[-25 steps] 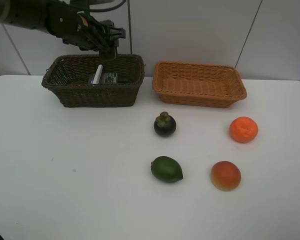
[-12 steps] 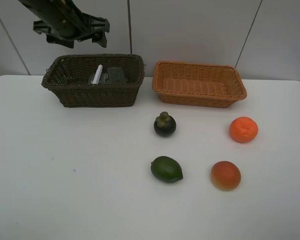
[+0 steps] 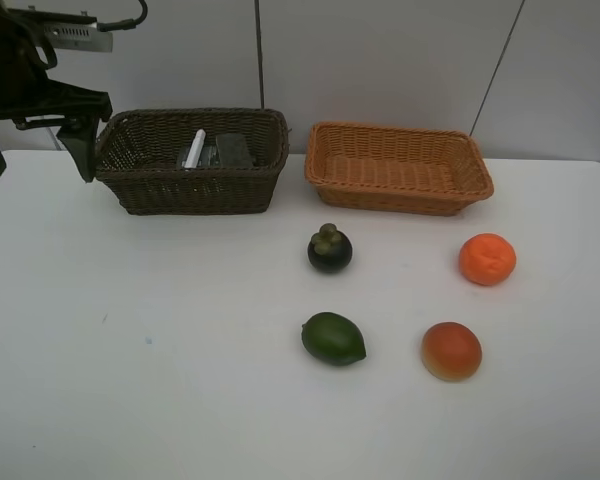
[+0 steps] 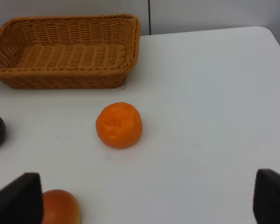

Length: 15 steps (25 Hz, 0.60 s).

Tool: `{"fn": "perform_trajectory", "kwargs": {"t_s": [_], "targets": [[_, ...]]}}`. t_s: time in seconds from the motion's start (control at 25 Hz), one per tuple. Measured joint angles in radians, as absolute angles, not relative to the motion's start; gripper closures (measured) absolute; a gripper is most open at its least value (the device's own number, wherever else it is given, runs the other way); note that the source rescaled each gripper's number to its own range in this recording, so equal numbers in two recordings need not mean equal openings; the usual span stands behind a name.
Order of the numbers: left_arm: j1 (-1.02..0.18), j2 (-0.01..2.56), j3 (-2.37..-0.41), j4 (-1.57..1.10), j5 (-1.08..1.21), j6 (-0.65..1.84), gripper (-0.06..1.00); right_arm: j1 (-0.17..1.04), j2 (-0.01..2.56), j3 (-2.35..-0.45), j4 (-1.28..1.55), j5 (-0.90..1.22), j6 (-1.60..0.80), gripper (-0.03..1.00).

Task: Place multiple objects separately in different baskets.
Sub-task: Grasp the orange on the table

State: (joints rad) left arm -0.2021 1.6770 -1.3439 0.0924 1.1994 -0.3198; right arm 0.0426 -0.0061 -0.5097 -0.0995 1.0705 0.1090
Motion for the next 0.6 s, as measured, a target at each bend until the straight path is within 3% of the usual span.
{"fn": "perform_trajectory", "kwargs": {"t_s": [0.28, 0.6], "targets": [[-0.014, 1.497, -1.117, 0.062, 1.200, -0.286, -0.06, 0.043, -0.006, -0.510, -0.100, 1.071, 0.109, -0.03], [0.002, 1.030, -0.722, 0.000, 1.200, -0.145, -0.06, 0.043, -0.006, -0.510, -0.100, 1.071, 0.109, -0.03]]}}
